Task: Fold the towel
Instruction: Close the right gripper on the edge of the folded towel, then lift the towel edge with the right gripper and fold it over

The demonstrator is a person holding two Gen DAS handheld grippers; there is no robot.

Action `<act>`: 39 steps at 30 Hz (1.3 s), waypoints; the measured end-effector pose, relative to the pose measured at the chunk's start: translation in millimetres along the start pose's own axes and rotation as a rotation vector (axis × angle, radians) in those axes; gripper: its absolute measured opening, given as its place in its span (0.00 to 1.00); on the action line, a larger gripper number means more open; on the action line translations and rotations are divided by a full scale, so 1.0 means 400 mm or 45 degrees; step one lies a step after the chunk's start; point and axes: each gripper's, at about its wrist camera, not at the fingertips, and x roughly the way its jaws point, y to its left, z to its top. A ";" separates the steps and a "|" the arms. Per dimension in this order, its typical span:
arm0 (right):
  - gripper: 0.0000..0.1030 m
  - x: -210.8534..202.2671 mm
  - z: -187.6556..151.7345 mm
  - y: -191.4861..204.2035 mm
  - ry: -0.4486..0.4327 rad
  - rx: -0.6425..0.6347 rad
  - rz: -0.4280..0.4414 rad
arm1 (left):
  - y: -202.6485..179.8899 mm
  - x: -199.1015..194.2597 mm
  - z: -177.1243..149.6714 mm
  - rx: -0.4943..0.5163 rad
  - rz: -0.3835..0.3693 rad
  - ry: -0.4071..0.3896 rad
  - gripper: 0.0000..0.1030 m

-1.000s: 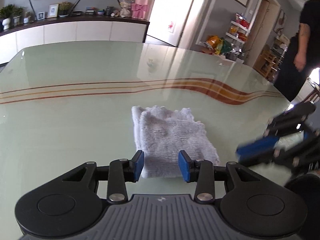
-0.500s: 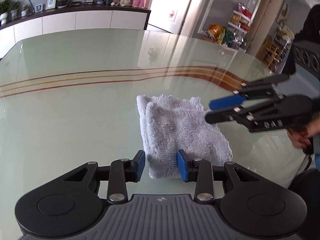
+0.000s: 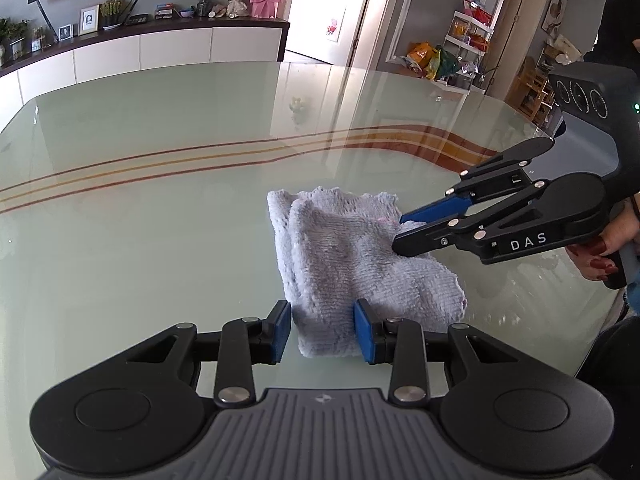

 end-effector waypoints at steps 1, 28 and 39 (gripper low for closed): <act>0.09 -0.002 0.001 0.004 0.001 -0.006 -0.002 | 0.000 -0.001 0.000 0.000 -0.003 -0.003 0.36; 0.08 -0.096 0.086 -0.012 -0.314 0.020 -0.070 | 0.016 0.002 0.040 0.110 -0.119 -0.149 0.49; 0.08 -0.132 0.073 -0.010 -0.338 0.032 -0.055 | -0.019 0.073 0.045 0.215 -0.076 -0.146 0.50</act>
